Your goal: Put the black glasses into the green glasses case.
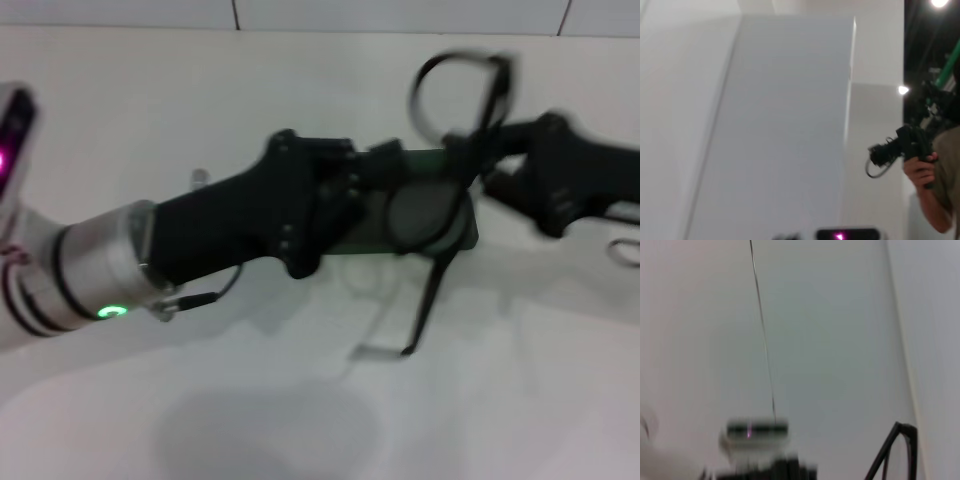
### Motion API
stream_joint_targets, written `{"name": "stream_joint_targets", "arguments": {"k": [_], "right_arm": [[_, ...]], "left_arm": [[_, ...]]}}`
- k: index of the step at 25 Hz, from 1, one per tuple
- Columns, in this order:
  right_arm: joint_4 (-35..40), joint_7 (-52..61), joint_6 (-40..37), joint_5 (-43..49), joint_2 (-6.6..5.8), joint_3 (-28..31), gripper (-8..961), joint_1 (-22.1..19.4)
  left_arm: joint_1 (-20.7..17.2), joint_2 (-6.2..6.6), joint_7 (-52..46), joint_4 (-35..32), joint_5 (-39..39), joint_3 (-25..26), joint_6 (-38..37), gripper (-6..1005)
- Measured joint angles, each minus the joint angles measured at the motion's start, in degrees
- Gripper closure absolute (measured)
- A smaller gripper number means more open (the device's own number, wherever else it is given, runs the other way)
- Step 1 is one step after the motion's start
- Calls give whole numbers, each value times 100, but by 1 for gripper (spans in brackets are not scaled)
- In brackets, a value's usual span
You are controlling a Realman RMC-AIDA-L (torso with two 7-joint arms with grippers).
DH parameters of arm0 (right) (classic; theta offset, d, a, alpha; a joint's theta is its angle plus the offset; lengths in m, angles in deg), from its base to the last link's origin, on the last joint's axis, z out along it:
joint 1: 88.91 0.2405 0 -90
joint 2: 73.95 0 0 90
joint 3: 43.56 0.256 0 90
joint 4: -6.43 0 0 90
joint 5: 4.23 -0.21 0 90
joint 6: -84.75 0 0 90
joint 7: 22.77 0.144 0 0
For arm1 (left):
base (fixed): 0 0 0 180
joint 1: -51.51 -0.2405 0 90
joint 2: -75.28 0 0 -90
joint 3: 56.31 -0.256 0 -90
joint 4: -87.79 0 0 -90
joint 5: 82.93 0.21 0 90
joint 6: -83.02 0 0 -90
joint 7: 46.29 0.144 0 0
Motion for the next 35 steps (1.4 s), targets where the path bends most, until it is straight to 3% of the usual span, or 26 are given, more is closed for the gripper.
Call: {"name": "stream_joint_targets", "arguments": {"k": [6, 12, 17, 25, 35], "right_arm": [[-186, -102, -1034, -780, -3, 1026, 857, -245], [-409, -433, -1054, -1383, 15, 1035, 857, -152], [-1128, -998, -288, -1364, 24, 478, 857, 372], [-1417, -1380, 650, -1404, 42, -818, 857, 732], [-1405, -1345, 912, -1391, 47, -1062, 857, 833]], "left_arm": [[-89, 31, 37, -7, 141, 59, -44, 964], [253, -45, 226, -8, 778, -14, -279, 963], [520, -85, 270, -7, 713, -455, -405, 963], [312, -93, 339, 151, -7, -476, -321, 964], [253, -83, 77, 359, -422, -488, 288, 963]]}}
